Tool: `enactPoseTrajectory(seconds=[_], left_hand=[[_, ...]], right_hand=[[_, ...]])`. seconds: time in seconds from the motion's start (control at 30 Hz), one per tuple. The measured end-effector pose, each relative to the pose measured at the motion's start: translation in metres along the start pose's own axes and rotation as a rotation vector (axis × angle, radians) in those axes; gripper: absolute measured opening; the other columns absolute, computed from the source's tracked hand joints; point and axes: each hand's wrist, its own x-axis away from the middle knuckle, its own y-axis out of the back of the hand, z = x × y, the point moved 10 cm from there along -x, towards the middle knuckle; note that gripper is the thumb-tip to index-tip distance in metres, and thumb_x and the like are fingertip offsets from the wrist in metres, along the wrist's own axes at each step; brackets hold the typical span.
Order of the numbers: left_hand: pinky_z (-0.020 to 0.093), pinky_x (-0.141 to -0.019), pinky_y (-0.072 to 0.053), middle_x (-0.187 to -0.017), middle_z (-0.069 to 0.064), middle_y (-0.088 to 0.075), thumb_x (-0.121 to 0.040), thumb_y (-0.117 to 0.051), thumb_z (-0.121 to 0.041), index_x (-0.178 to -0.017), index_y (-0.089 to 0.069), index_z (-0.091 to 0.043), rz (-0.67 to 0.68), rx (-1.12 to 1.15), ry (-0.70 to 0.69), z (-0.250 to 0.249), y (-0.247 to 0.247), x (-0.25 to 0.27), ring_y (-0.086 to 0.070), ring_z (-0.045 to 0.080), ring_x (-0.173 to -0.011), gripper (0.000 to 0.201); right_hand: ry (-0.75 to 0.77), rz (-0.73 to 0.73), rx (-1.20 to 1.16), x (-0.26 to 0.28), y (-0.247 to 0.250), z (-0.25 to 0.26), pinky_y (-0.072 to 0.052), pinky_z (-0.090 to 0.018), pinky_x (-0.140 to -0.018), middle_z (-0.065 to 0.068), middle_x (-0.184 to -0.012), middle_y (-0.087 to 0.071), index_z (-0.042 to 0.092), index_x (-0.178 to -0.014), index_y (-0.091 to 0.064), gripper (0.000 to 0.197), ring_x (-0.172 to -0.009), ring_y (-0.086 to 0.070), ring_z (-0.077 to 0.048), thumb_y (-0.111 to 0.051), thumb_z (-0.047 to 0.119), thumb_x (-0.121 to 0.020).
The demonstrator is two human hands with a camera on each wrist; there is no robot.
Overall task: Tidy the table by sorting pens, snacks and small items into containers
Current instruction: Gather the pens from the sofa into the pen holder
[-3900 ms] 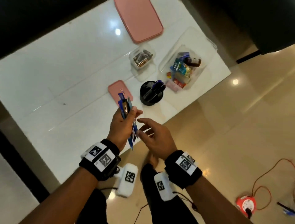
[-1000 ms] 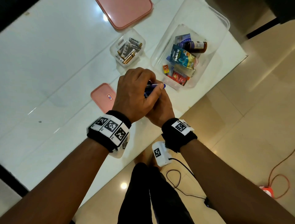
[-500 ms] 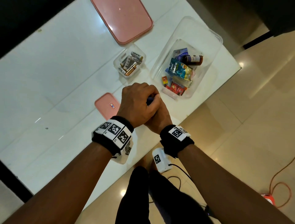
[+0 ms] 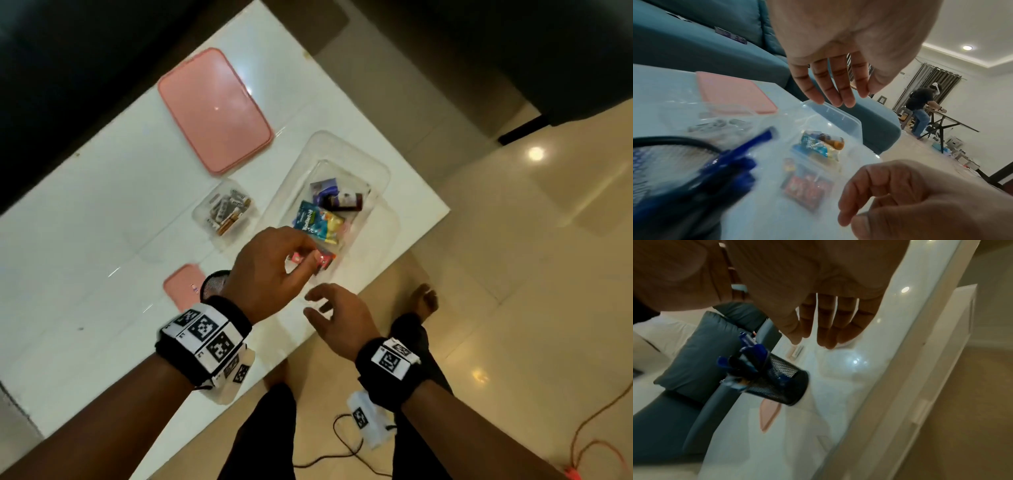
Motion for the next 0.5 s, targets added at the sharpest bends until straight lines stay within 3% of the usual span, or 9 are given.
enactPoseTrajectory(seconds=[0.13,0.2,0.37,0.5], left_hand=[[0.021,-0.071,-0.041,-0.082,-0.009,-0.063,-0.091,-0.059,-0.028,-0.088,-0.065,-0.019,0.077,-0.006,-0.026,-0.062,-0.063,-0.052,-0.055,0.007,-0.079,0.012],[0.022,-0.073,-0.042,-0.085,-0.011,-0.063,-0.092,-0.056,-0.032,-0.091,-0.065,-0.021,0.138,0.029,0.036,-0.082,-0.107,-0.074,-0.055,0.007,-0.082,0.014],[0.028,-0.078,-0.044,-0.094,-0.001,-0.064,-0.084,-0.051,-0.048,-0.102,-0.064,-0.018,0.325,0.018,0.397,-0.050,-0.223,-0.110,-0.059,0.017,-0.090,0.037],[0.026,-0.073,-0.041,-0.085,-0.001,-0.065,-0.086,-0.063,-0.028,-0.090,-0.063,-0.023,0.407,-0.004,0.735,-0.011,-0.261,-0.129,-0.063,0.023,-0.090,0.007]], right_hand=[[-0.034,0.023,0.071,-0.018,0.090,-0.060,-0.044,-0.025,-0.070,0.009,-0.097,-0.063,0.028,-0.100,-0.065,0.012,-0.076,-0.060,-0.010,-0.064,0.034,-0.089],[-0.096,0.021,0.046,-0.034,0.139,-0.089,-0.043,-0.027,-0.069,0.006,-0.091,-0.066,0.026,-0.097,-0.065,0.010,-0.075,-0.059,-0.013,-0.064,0.031,-0.088],[-0.213,-0.004,0.024,-0.075,0.252,-0.141,-0.043,-0.024,-0.072,0.008,-0.092,-0.068,0.029,-0.096,-0.068,0.014,-0.088,-0.063,-0.015,-0.063,0.025,-0.084],[-0.206,-0.015,0.058,-0.112,0.340,-0.155,-0.045,-0.027,-0.073,0.005,-0.089,-0.066,0.026,-0.099,-0.068,0.012,-0.086,-0.062,-0.019,-0.065,0.029,-0.087]])
